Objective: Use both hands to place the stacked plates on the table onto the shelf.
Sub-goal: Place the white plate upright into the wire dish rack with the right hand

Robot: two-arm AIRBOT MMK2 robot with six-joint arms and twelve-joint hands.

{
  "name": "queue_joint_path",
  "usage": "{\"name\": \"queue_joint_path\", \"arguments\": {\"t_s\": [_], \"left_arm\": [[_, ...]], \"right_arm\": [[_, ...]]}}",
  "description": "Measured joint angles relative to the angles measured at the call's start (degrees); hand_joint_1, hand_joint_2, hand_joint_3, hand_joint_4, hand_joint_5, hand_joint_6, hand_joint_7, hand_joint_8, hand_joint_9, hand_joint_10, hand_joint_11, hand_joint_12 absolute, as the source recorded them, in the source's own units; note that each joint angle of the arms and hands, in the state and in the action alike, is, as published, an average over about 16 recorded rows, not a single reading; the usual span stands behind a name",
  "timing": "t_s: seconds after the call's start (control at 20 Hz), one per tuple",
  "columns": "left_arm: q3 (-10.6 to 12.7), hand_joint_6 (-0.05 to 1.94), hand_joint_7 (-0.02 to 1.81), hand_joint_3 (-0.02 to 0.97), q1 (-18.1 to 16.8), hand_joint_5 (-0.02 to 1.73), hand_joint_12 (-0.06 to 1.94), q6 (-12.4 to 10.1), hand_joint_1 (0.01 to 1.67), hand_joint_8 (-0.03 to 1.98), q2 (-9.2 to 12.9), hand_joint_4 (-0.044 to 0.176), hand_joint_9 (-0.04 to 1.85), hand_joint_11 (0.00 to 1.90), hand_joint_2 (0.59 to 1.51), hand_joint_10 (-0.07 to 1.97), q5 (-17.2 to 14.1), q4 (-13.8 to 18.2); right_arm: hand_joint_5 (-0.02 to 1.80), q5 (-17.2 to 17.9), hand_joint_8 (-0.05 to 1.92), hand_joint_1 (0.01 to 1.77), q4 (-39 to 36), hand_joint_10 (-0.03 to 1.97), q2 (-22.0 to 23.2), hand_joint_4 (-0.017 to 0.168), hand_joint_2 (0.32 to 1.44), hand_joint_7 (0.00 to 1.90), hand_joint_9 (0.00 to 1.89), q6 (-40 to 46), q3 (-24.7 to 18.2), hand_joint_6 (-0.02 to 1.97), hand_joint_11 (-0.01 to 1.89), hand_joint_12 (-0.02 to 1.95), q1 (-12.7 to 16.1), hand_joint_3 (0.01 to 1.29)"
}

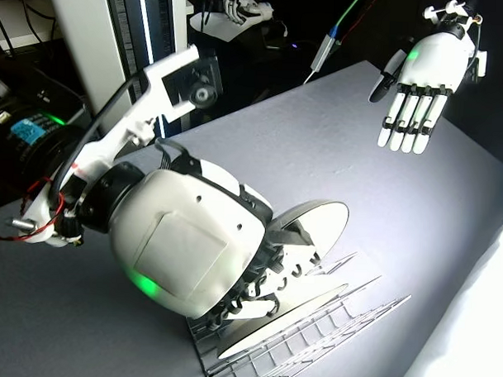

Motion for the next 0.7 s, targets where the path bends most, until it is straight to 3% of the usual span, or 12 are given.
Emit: {"name": "queue_joint_path", "arguments": {"t_s": [0.25,0.7], "left_arm": [[-0.1,0.01,0.18,0.0,0.0,0.15,0.28,-0.2,0.02,0.0,0.0,0.005,0.16,0.02,1.204,0.01,-0.1,0.0],[-0.2,0.01,0.18,-0.001,0.1,0.14,0.28,-0.4,0.02,0.0,0.0,0.005,0.16,0.02,1.204,0.01,-0.1,0.0]], "right_arm": [[0.83,0.9,0.91,1.36,-3.0,1.12,0.0,-0.007,1.07,0.97,0.91,-0.5,0.3,1.06,0.62,1.44,-1.9,0.01],[0.72,1.7,0.46,1.25,-5.7,0.65,-0.1,-0.006,1.12,0.83,0.72,-1.1,1.3,0.54,0.35,1.39,-3.1,0.01]]}}
